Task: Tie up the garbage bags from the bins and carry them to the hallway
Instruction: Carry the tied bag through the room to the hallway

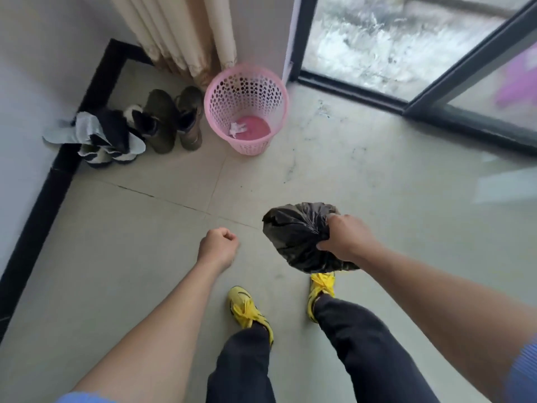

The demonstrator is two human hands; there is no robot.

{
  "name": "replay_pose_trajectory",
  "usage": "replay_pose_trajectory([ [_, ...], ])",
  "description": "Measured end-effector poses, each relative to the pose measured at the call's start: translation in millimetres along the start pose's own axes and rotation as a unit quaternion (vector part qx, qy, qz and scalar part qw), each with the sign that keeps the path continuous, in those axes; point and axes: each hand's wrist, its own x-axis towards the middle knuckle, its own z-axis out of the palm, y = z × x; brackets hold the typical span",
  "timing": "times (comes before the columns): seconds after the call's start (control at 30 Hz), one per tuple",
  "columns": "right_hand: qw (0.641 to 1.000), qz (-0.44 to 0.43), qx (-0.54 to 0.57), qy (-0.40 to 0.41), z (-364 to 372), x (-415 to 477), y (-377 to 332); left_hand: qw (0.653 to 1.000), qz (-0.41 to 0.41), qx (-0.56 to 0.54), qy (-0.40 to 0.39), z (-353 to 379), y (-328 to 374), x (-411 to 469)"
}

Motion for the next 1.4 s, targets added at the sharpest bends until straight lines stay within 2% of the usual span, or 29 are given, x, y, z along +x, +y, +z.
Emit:
replay_pose_trajectory([
  [0.13,0.996,0.07,0.052,0.007,-39.3,-98.1,37.7,0.993,0.071,0.081,-0.046,-6.9,60.0,-90.0],
  [0.23,0.986,0.121,0.106,0.035,-57.8,-161.3,69.0,0.957,0.156,0.235,-0.074,-4.4,103.0,-146.9],
  [0.33,0.974,0.169,0.138,0.067,-64.3,-230.3,102.7,0.874,0.257,0.403,-0.091,11.5,142.9,-203.1],
  [0.4,0.963,0.204,0.156,0.078,-60.9,-281.2,125.2,0.815,0.314,0.475,-0.108,29.4,164.7,-245.4],
  [0.53,0.934,0.281,0.194,0.103,-37.9,-385.5,173.2,0.693,0.418,0.574,-0.128,82.3,198.4,-337.8],
  [0.67,0.895,0.362,0.233,0.119,7.2,-496.0,224.1,0.584,0.505,0.619,-0.141,158.1,208.4,-436.5],
  [0.8,0.845,0.432,0.283,0.142,74.6,-609.4,276.5,0.462,0.578,0.655,-0.153,252.7,190.5,-546.2],
  [0.9,0.808,0.472,0.317,0.152,128.9,-691.8,311.0,0.389,0.62,0.659,-0.17,326.0,162.9,-634.1],
  [1.03,0.757,0.525,0.356,0.154,201.3,-801.7,350.9,0.318,0.667,0.641,-0.209,417.2,118.8,-754.7],
  [1.23,0.653,0.613,0.42,0.149,313.8,-945.5,399.0,0.198,0.718,0.616,-0.257,540.1,38.8,-909.2],
  [1.4,0.557,0.676,0.463,0.134,417.4,-1048.8,443.8,0.083,0.741,0.601,-0.288,665.7,-43.2,-1026.6],
])
